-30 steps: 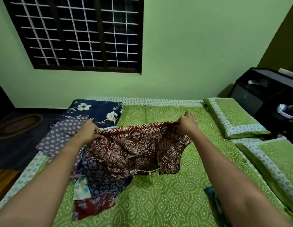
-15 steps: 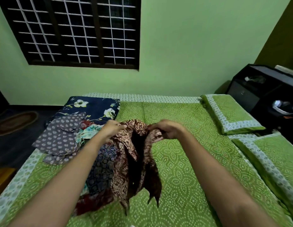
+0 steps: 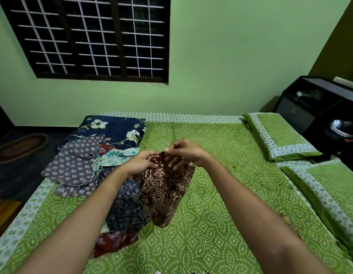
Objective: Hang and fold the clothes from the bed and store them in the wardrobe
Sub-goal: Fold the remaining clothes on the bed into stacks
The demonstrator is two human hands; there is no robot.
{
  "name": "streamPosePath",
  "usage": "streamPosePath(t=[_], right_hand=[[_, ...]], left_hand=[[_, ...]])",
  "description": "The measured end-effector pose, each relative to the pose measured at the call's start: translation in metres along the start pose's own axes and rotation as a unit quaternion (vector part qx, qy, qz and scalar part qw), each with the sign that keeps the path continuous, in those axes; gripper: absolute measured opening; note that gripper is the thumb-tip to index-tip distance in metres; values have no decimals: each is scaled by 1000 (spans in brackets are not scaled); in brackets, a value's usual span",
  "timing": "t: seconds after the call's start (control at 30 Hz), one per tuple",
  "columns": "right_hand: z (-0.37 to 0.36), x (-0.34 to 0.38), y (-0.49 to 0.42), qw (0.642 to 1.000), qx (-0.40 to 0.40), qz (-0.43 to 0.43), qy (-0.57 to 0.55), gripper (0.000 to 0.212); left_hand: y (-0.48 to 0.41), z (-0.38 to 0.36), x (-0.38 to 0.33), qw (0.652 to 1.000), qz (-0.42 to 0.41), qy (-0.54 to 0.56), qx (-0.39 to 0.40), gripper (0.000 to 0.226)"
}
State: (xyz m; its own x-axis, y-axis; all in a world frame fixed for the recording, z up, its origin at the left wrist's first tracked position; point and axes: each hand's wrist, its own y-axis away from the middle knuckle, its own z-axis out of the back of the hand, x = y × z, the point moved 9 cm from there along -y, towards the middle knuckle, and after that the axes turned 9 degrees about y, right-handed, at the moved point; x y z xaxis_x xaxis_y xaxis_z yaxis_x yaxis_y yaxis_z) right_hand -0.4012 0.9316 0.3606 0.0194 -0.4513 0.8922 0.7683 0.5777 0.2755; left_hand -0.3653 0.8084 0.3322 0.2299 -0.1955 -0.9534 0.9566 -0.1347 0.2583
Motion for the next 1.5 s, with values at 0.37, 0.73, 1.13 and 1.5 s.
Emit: streamPosePath(t=[0.37,0.73,1.13,1.5], right_hand=[[-10,-13,-6,948,-12,79,307,59],[-48,12,3,967,70,138,201,25],[-13,-30,3,730,80,35,678,53],[-6,6,11,721,-88,168,667,19]], left_hand=[[4,-17,-36,976,-101,-182,65,67],[12,-9,-31,979,-115,-163,35,6],[7,8,10,938,-88,-332,46,46],[3,31,10,869,-69,-485,-79,68]])
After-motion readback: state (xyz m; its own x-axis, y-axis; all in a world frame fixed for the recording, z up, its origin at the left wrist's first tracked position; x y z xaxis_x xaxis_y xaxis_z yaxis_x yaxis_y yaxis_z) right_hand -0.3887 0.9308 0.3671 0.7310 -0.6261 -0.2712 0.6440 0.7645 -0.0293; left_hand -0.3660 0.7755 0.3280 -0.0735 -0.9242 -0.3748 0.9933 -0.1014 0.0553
